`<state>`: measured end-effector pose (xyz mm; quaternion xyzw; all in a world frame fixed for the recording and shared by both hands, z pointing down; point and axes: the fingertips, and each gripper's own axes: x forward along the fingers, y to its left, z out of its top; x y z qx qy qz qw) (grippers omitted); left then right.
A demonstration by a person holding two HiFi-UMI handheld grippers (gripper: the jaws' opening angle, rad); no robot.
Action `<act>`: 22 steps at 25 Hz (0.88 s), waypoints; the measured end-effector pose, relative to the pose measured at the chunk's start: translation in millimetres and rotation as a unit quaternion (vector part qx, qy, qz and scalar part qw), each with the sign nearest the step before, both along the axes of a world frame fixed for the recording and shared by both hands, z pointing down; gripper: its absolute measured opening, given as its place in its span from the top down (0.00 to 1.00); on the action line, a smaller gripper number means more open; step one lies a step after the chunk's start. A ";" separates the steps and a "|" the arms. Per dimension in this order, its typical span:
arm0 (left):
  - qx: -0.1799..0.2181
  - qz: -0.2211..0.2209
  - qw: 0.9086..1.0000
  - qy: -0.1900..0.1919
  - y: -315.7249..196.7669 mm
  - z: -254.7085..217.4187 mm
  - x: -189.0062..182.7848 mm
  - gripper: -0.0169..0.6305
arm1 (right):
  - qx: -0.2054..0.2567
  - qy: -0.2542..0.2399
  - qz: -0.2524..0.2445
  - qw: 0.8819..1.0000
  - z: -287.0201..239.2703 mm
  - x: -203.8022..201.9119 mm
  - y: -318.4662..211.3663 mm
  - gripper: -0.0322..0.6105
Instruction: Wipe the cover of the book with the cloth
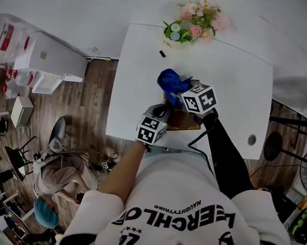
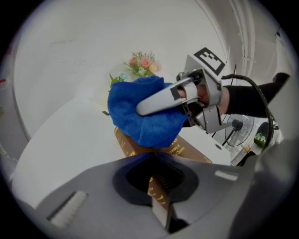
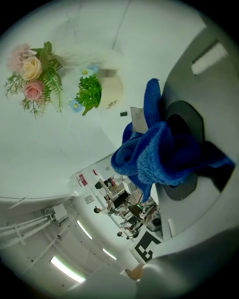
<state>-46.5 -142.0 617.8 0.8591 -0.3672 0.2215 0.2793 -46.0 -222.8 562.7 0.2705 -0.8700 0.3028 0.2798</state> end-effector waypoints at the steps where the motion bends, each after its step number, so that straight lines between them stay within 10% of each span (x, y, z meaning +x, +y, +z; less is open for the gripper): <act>1: -0.001 0.000 1.000 0.001 0.0 0.3 -0.1 0.89 | 0.000 0.000 0.001 1.000 0.9 0.3 0.3 0.80; 22: -0.005 -0.029 0.999 -0.030 0.8 -0.9 -1.5 0.89 | -0.006 0.062 0.085 0.994 16.6 71.6 4.8 0.80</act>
